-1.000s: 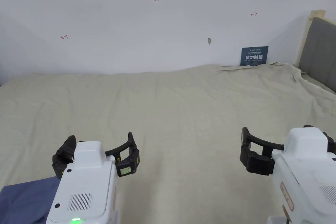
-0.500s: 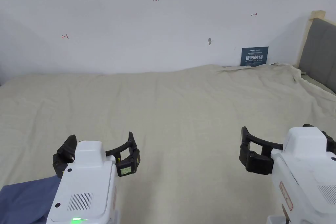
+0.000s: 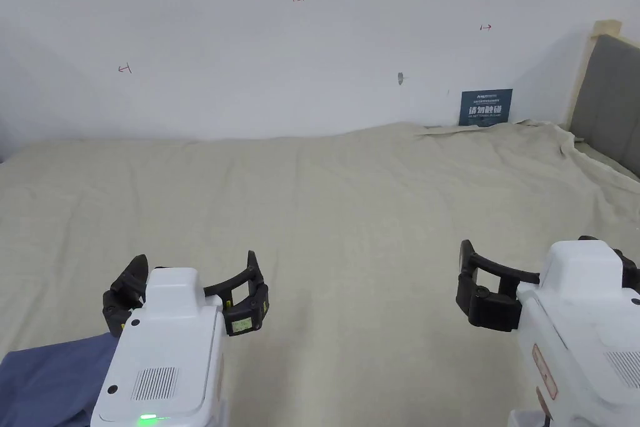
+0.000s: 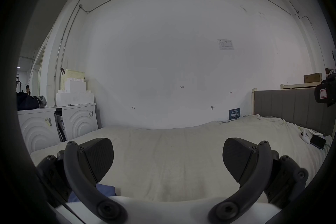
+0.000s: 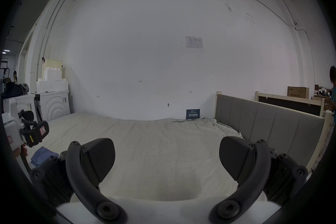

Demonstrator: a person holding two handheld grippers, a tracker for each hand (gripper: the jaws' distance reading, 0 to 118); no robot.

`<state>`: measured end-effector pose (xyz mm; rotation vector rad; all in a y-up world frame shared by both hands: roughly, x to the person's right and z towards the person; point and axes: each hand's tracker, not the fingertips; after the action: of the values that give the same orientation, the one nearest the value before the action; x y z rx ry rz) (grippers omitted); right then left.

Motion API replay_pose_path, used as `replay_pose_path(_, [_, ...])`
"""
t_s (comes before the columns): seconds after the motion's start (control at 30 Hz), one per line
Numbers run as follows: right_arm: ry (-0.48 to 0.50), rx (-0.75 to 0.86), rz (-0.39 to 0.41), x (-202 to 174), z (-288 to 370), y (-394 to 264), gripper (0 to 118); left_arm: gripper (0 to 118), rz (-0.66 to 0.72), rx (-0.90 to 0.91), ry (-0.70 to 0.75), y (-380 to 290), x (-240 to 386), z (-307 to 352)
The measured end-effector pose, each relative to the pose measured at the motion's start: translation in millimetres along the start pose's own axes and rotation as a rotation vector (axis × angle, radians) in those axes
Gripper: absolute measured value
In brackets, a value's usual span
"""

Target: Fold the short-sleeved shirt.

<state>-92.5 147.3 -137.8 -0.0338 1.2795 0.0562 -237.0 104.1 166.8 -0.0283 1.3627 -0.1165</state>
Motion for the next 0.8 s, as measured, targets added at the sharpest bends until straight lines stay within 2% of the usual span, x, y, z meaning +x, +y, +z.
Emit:
replay_pose_path(0.23, [-0.024, -0.029, -0.002, -2.1, -2.6, 1.8, 114, 118, -0.002, -0.006, -0.012, -0.3, -2.2, 1.2])
replay_pose_path(0.3, [-0.055, -0.077, -0.055, -2.5, -6.8, 4.8, 114, 118, -0.003, -0.005, -0.011, -0.1, -2.6, 1.5])
replay_pose_path(0.47, [-0.219, -0.418, -0.211, 1.2, -24.9, 17.9, 114, 118, 0.003, -0.005, -0.012, 0.6, -4.3, 1.6])
replay_pose_path(0.53, [-0.229, -0.522, -0.242, 5.8, -31.4, 21.0, 114, 118, 0.003, -0.003, -0.01, -0.1, -4.9, 0.9])
replay_pose_path(0.67, [-0.213, -0.594, -0.322, 14.8, -39.0, 17.1, 114, 118, 0.006, -0.011, -0.009, -1.5, -4.9, -1.1])
replay_pose_path(0.8, [-0.236, -0.554, -0.322, 14.7, -37.3, 15.4, 114, 118, 0.001, -0.01, -0.01, -0.3, -3.7, -0.7])
